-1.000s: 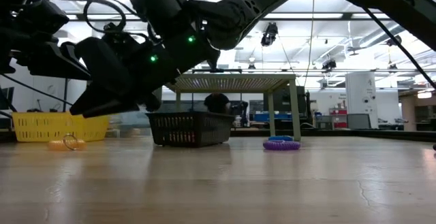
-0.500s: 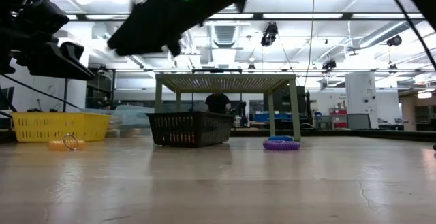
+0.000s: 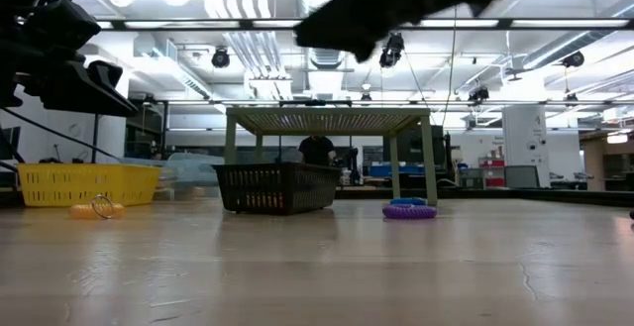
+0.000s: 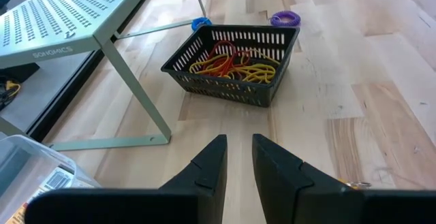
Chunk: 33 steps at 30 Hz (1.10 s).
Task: Pick & Place Office Desk Supplies
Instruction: Put the yellow spring rubber band into the yellow bin
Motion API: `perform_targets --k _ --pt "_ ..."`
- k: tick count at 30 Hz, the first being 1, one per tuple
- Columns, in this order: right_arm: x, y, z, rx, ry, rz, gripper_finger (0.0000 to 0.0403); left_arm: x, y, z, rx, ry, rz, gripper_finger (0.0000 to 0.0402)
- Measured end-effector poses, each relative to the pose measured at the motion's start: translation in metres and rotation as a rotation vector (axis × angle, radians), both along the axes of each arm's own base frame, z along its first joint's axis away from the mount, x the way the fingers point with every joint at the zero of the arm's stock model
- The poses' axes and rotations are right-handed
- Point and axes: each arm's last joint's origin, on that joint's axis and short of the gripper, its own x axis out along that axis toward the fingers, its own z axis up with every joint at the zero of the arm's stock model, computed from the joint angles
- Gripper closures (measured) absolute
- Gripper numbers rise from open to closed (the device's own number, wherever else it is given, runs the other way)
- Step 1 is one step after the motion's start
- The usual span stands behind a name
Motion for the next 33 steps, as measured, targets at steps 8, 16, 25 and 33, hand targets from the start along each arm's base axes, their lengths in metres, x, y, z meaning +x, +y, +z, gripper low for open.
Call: perform_targets --k 8,16,25,33 --pt "-0.057 -0.005 -0.023 0.003 -0.033 -0.003 0.0283 0.0 0.0 0.0 0.0 0.0 0.0 0.0329" --pt "-0.074 -0.006 -0.024 0.006 -0.068 -0.003 0.0277 0.0 0.0 0.0 0.0 0.002 0.0 0.0329" --pt "-0.072 -0.006 -0.03 0.004 -0.045 -0.002 0.0287 0.0 0.0 0.0 0.0 0.001 0.0 0.0329" --pt "-0.07 -0.006 -0.035 -0.011 -0.027 0.003 0.0291 0.0 0.0 0.0 0.0 0.001 0.0 0.0329"
